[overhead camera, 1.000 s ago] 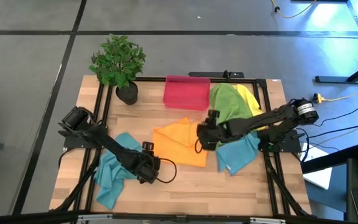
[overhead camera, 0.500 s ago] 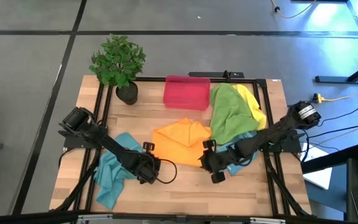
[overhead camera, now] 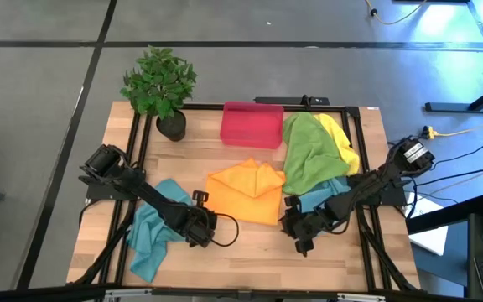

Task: Roll microfiber towels into tight, uniform cylinder then place into a basket
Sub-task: Fold the orange towel

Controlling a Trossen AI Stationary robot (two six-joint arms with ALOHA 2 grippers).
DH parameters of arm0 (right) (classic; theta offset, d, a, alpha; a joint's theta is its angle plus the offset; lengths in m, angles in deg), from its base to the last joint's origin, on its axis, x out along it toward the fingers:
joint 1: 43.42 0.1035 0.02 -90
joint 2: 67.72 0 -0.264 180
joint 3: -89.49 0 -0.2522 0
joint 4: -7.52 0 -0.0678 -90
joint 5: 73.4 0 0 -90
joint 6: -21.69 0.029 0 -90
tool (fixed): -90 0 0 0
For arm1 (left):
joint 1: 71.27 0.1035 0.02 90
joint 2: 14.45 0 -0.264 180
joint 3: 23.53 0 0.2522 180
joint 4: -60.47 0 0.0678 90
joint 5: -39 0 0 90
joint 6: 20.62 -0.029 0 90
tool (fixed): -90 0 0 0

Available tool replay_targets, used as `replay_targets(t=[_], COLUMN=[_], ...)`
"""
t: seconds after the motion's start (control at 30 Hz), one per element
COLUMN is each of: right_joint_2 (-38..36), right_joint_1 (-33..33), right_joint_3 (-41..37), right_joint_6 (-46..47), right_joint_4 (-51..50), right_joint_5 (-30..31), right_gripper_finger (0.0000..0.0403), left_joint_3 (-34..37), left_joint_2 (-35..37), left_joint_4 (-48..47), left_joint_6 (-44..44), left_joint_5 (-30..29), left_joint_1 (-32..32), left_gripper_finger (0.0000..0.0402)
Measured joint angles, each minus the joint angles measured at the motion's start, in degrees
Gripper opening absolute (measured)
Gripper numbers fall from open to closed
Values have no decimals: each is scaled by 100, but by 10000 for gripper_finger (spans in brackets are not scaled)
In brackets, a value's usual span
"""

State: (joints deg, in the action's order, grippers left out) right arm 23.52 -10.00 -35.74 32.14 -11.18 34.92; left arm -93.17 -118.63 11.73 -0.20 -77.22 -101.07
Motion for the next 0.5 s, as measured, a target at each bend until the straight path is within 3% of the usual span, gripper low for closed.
replay_targets(t=[0.13,0.5], right_joint_2=[97,778], right_joint_1=[98,154], right_joint_3=[-72,-49], right_joint_6=[-19,7], right_joint_4=[484,561], right_joint_5=[111,689], right_gripper_finger=[161,161], left_joint_3=[0,4], left_joint_2=[0,2], left_joint_4=[0,58], left_joint_6=[-1,-2], left_joint_5=[-2,-33], left_joint_1=[2,2], left_gripper_finger=[1,1])
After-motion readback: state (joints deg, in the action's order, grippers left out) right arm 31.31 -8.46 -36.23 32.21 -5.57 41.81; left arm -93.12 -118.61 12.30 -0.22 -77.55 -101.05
